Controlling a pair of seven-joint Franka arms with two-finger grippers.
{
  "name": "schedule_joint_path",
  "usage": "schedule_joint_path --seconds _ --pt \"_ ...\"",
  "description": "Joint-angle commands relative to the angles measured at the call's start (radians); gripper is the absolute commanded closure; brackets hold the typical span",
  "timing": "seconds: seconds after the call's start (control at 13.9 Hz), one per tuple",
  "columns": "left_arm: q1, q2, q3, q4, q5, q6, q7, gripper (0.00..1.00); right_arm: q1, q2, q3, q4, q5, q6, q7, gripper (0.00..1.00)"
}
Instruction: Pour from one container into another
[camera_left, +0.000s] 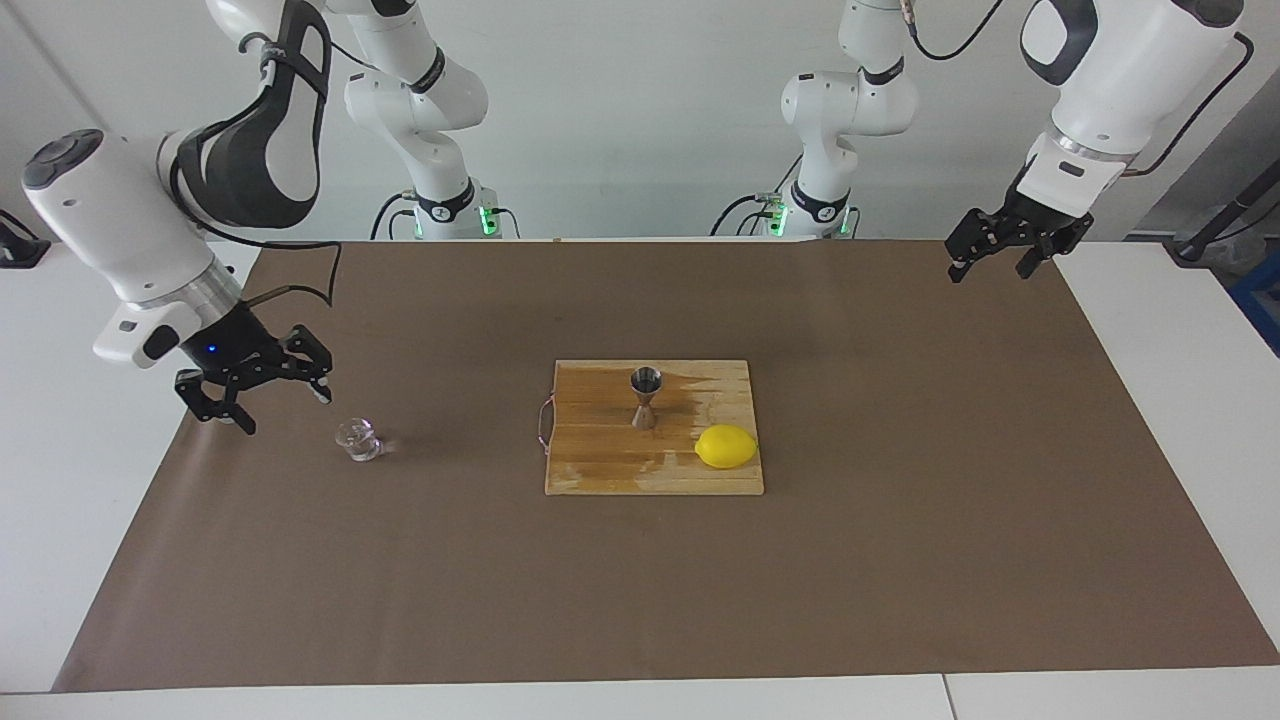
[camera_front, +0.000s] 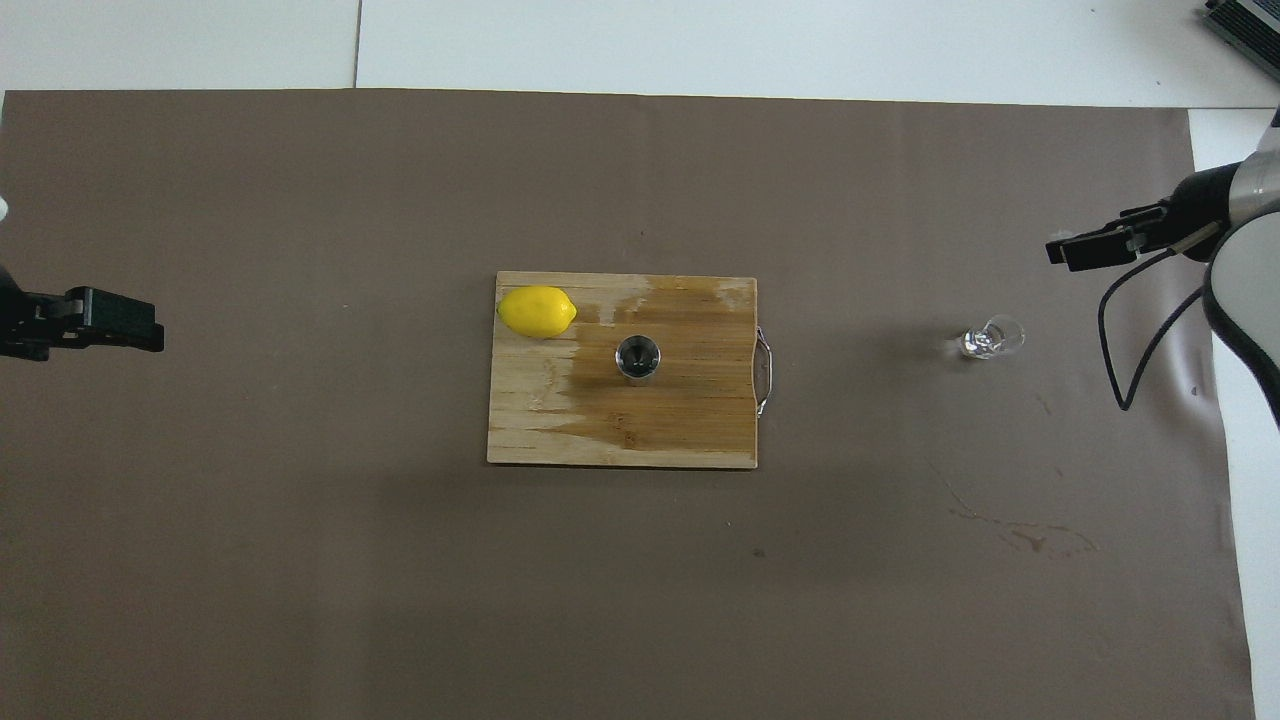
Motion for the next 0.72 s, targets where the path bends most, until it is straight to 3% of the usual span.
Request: schedule_joint_path --seconds 0.0,0.22,0.43,0.65 --pt "0.001 -0.025 -0.003 -0.027 0.021 -0.005 -0.013 0.0 -0.008 -0.019 0.028 0.033 -0.14 -0.027 0.223 0.0" --pt "0.001 -0.025 -0.003 -0.027 0.021 -0.005 -0.013 0.0 -0.008 -0.065 0.035 0.079 -0.207 -0.11 0.369 0.0" --pt "0.001 -0.025 -0.003 -0.027 0.021 -0.005 -0.013 0.0 -0.008 -0.071 0.035 0.206 -0.224 -0.294 0.411 0.0" --pt "-0.005 -0.025 -0.004 -0.027 0.021 -0.005 -0.012 0.0 -0.008 -0.164 0.047 0.196 -0.227 -0.421 0.538 0.0"
